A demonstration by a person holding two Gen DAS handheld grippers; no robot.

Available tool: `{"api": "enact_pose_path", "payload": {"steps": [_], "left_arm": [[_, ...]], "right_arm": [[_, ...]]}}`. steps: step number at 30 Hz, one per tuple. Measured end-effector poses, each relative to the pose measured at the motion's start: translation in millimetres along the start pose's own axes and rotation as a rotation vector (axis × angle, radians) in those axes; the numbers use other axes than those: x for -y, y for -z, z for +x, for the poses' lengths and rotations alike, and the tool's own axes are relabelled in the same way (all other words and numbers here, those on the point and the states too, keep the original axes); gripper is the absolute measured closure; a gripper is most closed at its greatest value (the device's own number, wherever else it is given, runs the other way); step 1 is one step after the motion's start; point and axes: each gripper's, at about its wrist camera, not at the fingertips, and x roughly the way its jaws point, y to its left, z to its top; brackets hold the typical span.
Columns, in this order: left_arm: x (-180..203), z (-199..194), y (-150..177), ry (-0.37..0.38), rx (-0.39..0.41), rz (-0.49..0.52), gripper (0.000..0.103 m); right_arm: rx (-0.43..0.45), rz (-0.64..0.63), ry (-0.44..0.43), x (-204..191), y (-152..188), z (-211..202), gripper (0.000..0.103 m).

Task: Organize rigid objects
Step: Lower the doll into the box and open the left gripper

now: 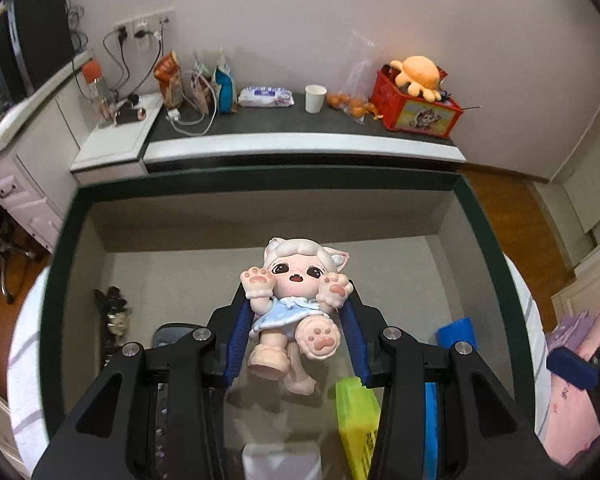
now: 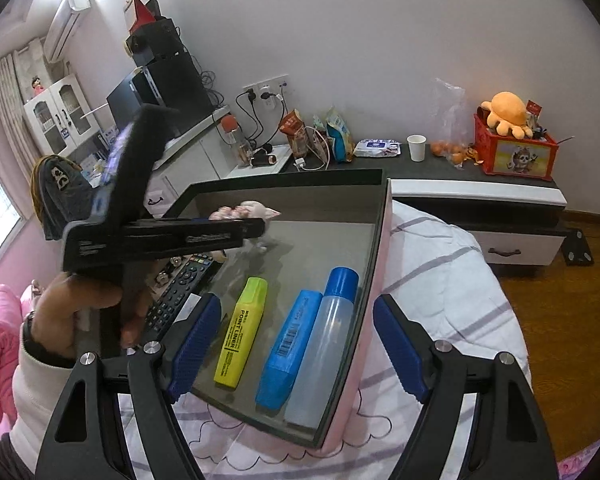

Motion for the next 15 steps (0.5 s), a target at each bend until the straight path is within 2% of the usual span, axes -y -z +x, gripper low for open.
{"api": "enact_pose_path", "payload": {"steps": [4, 11, 15], "left_arm": [[2.9, -0.3, -2.5, 0.032, -0.006, -0.014, 0.06], [4.7, 4.3, -4.7, -0.003, -0.031, -0.038, 0.058], [7.2, 8.2, -3.9, -0.012, -0.067, -0.045, 0.046]], "right_arm": [[-0.006, -0.007, -0.011, -0.9, -0.4, 4.1, 0.023], [-0.017, -0.022, -0.016, -5.5, 1.8, 3.1, 0.023], [-0.02, -0.022, -0.014, -6.4, 2.9, 0.7, 0.023]]}}
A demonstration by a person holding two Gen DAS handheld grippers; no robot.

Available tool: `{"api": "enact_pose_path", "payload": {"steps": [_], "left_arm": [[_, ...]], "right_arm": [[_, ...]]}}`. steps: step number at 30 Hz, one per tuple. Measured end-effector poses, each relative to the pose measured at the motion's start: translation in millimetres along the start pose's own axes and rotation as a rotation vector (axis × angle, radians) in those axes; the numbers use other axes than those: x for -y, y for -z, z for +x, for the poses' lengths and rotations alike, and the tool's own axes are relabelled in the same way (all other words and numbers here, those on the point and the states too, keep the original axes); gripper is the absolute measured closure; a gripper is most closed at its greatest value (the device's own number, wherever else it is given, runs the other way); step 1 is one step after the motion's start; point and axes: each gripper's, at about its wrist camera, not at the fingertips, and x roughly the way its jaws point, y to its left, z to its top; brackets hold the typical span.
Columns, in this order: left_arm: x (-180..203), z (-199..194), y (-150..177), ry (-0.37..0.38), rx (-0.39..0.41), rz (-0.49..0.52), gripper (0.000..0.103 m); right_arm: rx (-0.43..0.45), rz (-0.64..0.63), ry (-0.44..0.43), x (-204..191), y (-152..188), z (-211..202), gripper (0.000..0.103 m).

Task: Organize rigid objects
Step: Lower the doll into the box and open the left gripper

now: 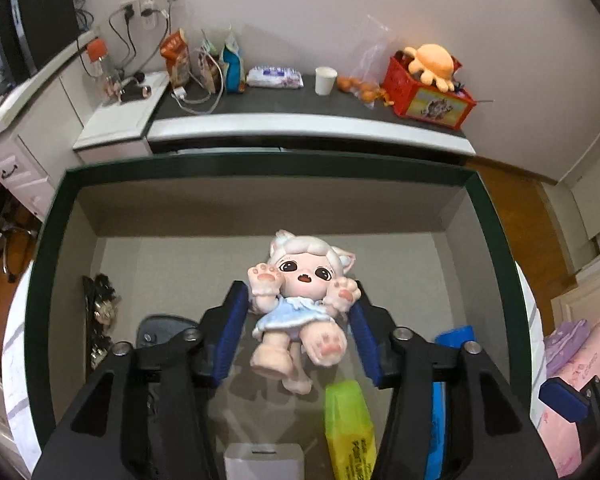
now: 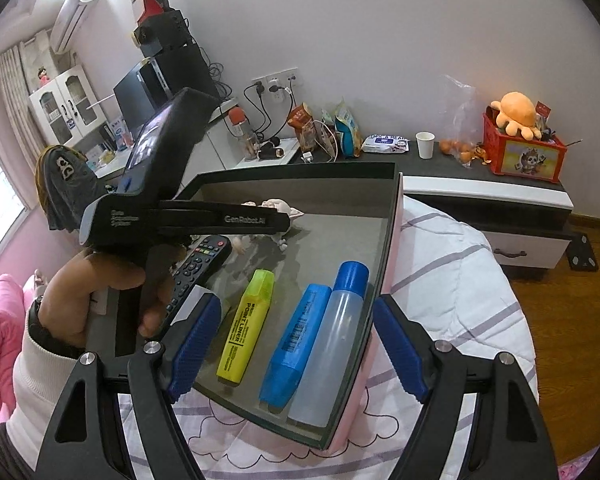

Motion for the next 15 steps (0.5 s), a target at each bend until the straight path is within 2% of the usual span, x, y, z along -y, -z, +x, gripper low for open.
{"api": "enact_pose_path", "payload": {"steps": [2, 4, 5, 11, 15], "left_arm": [[-1.7, -2.5, 0.6, 0.003, 0.0, -0.025, 0.032], [-5.3, -10.5, 1.7, 0.036, 0.013, -0.061, 0.018], [-6.4, -14.5, 3.2, 0.049, 0.014, -0.069, 0.016], [-17.5, -45.9, 12.2, 0.142, 0.047, -0.119, 0.016], [-28.0, -77.4, 21.8, 0.145, 0.101, -0.127, 0.013]], "right_arm": [[-0.003, -0.005, 0.006, -1.3, 1.6, -2.5, 0.023], [-0.004, -0.006, 0.005, -1.8, 2.2, -5.2, 0.023], [-0.001, -0.006, 0.006, -1.9, 2.7, -6.9, 0.023], [0.003, 0.002, 0.012, -0.7, 6.0, -14.2, 0.023], [0.006, 0.006, 0.015, -1.6, 8.6, -19.2, 0.023]]}}
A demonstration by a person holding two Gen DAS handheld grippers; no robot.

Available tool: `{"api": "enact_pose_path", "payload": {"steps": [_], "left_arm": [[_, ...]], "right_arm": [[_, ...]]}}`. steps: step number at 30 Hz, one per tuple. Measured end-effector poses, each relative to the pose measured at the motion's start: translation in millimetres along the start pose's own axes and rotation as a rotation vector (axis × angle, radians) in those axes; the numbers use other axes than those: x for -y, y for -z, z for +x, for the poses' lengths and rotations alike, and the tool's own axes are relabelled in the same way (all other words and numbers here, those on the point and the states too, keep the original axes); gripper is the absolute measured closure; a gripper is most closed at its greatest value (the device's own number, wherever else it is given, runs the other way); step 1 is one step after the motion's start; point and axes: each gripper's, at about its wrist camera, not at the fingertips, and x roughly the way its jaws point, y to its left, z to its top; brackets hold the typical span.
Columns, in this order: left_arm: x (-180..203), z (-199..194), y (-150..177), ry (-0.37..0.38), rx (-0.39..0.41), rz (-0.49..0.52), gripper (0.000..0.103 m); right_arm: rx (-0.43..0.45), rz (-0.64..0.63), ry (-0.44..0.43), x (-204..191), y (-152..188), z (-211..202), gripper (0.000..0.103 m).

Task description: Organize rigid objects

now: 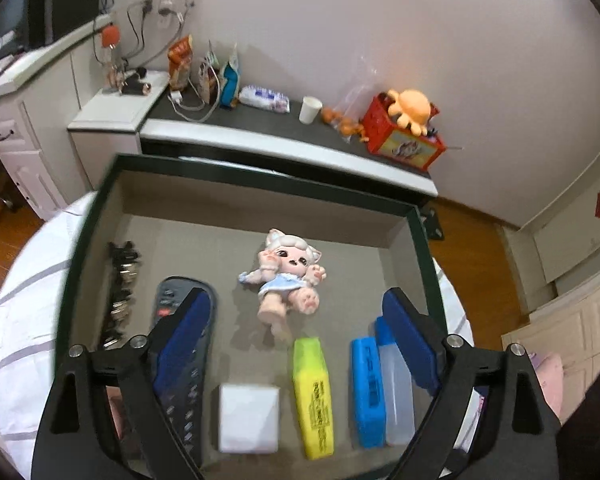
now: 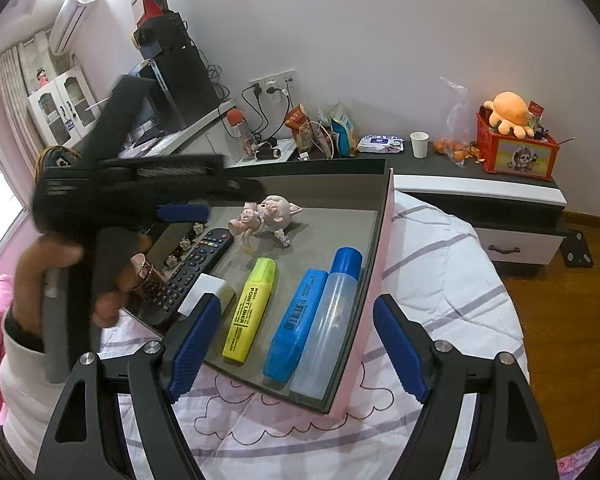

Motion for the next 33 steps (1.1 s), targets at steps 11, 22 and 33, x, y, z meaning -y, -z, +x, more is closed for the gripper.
{"api": "enact_pose_path", "payload": {"steps": [11, 22, 33], "left_arm": [[-11.5, -112.4, 58.4, -0.264, 0.164, 0.22, 0.0], [-11.0, -155.8, 88.2, -0.298, 0.193, 0.206, 0.0], [-16.1, -147.8, 85.0, -0.289, 0.165, 0.152, 0.0]], "right_arm": [[-0.012, -0.058, 0.056, -32.5, -11.8, -22.7, 0.016], [0.043, -0.11, 0.138, -89.3, -29.9, -55.8, 0.0], [-0.032, -0.09, 0.184, -104.6, -37.0, -46.5, 0.0]]}}
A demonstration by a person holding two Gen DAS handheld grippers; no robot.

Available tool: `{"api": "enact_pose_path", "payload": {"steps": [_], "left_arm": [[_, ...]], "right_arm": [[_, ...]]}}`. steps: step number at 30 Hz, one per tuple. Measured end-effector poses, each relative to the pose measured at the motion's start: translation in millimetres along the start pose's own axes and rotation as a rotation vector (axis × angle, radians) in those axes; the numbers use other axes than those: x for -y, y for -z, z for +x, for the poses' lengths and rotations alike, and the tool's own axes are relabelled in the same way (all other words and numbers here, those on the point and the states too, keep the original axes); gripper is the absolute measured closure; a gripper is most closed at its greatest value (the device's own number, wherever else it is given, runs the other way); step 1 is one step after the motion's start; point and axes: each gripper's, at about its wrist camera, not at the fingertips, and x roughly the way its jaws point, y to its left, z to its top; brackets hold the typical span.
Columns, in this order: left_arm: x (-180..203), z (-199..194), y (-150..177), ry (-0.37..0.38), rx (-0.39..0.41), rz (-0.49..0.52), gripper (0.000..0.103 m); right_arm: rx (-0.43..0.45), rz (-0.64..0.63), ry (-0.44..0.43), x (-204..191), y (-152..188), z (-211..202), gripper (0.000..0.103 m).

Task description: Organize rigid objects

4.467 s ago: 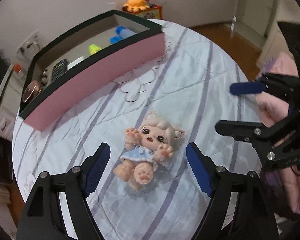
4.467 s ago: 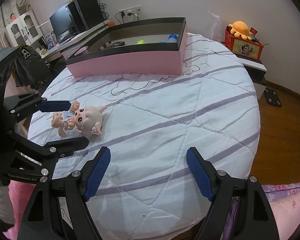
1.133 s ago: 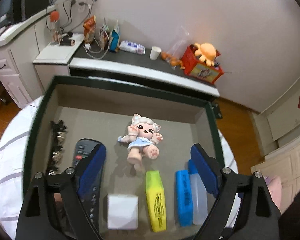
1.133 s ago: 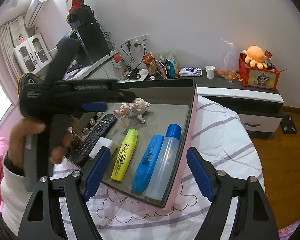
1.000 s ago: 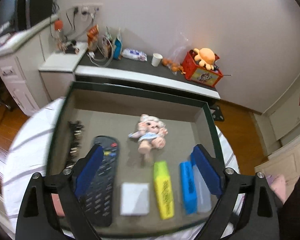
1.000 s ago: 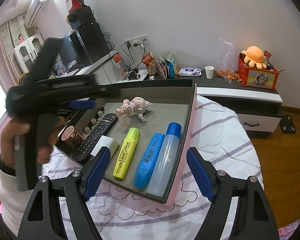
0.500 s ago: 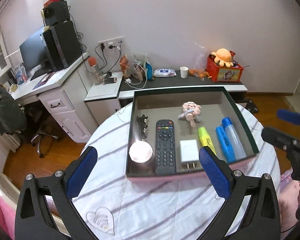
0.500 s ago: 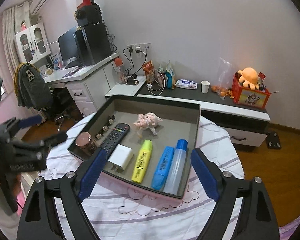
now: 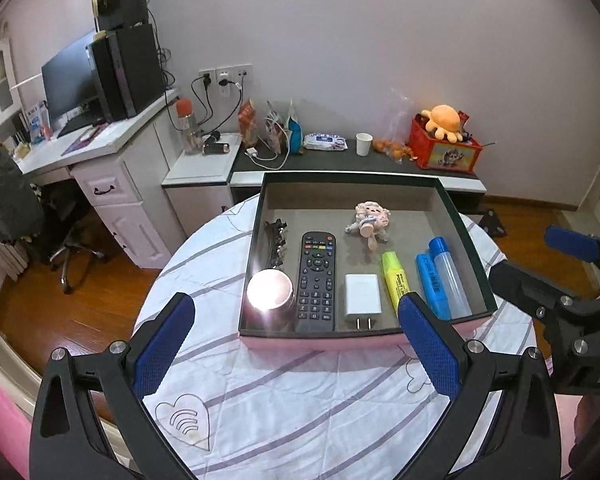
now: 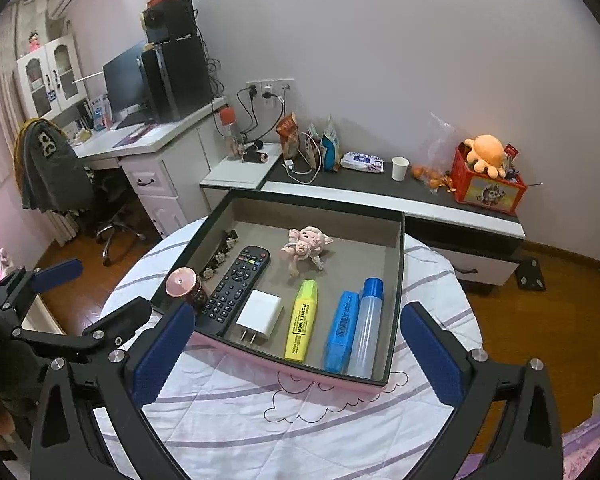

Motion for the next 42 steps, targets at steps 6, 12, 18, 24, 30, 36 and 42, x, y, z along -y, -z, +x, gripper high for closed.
{"api": "enact_pose_path", "payload": {"steps": [6, 12, 18, 24, 30, 36, 42], "left_arm": [[-1.1, 15.4, -5.9, 0.004, -0.011, -0.002, 0.0], [-3.7, 30.9, -13.9, 0.012, -0.023, -0.011, 0.0], [-5.1, 43.9, -20.0, 0.027, -0.034, -0.017, 0.0], [-0.1, 48.9, -23.5, 0.055, -0.036, -0.002, 0.0], [3.7, 52.4, -29.8, 0.048, -0.031, 0.003, 0.0], [5.0, 53.1, -32.5, 0.042, -0.029, 0.003, 0.0], [9.4, 52.1, -32.3, 0.047, -0.025, 0.006, 0.0]], "right_arm": [[-0.029, 0.017, 0.009, 3.4, -6.1, 13.4, 0.0], [-0.045, 0.037, 0.006, 7.5, -16.2, 30.1, 0.0], [-0.058, 0.04, 0.015, 12.2, -24.4, 41.3, 0.0], [-0.062, 0.036, 0.02, 12.8, -31.6, 48.4, 0.0], [-0.068, 0.025, 0.016, 10.6, -37.7, 54.1, 0.0], [-0.07, 0.026, 0.012, 11.3, -40.3, 56.4, 0.0], [-0.066, 0.029, 0.008, 14.0, -42.7, 58.0, 0.0]]}}
